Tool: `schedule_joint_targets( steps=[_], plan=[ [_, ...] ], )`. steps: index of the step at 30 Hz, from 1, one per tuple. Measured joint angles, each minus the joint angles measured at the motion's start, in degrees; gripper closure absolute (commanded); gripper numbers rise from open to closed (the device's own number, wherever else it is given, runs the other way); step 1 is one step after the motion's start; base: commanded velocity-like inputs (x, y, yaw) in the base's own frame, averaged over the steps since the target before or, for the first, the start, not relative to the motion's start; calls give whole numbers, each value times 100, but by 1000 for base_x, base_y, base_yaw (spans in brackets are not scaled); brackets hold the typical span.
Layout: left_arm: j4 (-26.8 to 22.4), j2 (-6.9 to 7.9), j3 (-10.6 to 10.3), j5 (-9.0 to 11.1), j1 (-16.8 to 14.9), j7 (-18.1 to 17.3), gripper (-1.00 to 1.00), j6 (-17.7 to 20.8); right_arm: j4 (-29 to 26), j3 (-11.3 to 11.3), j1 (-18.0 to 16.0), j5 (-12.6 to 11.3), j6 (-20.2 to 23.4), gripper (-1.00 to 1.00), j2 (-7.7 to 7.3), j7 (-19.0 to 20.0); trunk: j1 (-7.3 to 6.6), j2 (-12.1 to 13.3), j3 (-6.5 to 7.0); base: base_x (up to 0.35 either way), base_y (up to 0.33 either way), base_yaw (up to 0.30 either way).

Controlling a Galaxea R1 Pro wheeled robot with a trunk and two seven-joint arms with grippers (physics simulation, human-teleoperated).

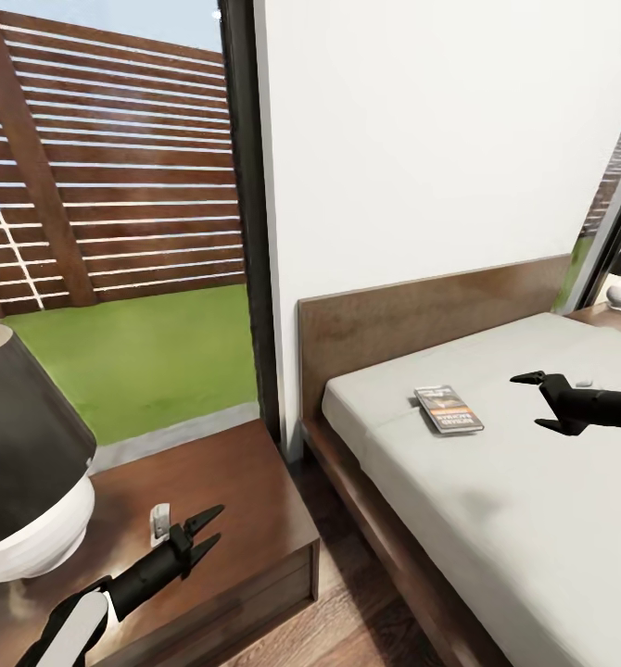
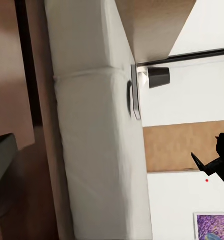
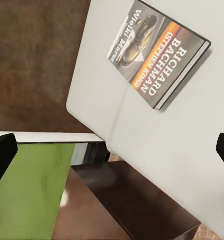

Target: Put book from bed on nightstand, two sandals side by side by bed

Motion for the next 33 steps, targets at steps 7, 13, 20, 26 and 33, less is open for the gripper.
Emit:
schedule_joint_targets(
  steps=[7,13,20,26,33],
  plan=[
    [8,1,1,2,-1,-2,-100,2,2,10,1,4,7,-100,0,27,-1,0,0,132,0,0],
    [15,1,1,19,-1,-2,-100,0,3,7,6,6,9,-100,6,36,-1,0,0,157,3,0],
    [17,1,2,27,-1,-2,-100,-2,3,9,25,12,8,-100,6,42,-1,0,0,165,59,0],
    [17,4,-2,31,-1,-3,-100,1,3,12,27,13,2,-100,36,43,-1,0,0,164,77,0],
    [17,2,-2,30,-1,-8,-100,-9,7,14,31,30,-18,-100,109,35,0,0,0,94,36,0]
  ],
)
